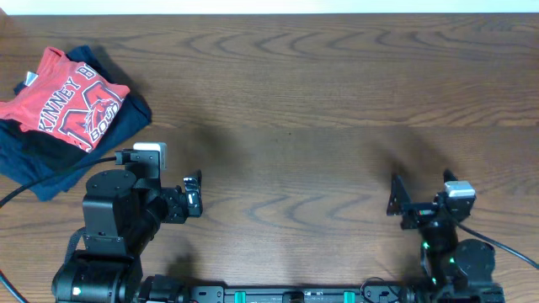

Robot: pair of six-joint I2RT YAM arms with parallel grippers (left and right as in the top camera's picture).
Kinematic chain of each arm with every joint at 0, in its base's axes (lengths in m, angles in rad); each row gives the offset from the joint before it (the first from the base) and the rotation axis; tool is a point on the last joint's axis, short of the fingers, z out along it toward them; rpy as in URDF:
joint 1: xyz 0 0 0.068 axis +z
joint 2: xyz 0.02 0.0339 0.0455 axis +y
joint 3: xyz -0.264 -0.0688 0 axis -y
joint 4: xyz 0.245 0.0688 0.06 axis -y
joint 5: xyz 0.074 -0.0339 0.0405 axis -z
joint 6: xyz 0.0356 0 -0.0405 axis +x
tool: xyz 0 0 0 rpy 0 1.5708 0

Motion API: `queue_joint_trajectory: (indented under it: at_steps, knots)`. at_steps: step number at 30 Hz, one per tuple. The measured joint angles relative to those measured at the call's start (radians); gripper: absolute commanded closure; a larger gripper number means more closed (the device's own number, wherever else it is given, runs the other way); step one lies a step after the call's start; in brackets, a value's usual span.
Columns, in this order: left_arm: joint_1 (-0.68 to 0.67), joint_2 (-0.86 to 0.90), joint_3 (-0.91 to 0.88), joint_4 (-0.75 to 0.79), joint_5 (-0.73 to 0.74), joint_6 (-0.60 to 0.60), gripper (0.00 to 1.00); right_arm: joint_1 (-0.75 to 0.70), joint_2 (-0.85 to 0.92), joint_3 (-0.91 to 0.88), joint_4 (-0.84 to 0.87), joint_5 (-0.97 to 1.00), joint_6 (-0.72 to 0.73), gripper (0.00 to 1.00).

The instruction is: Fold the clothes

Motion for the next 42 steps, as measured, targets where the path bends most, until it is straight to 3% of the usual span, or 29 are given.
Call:
queue_joint_trajectory:
  at_steps: [4, 42]
  knots:
    - [0.000, 0.000, 0.000, 0.000, 0.000, 0.000, 0.02, 0.000, -0.003, -0.116, 0.187, -0.007, -0.022, 0.01]
    - [0.000, 0.000, 0.000, 0.000, 0.000, 0.000, 0.02, 0.000, -0.003, -0.159, 0.144, -0.008, -0.101, 0.01]
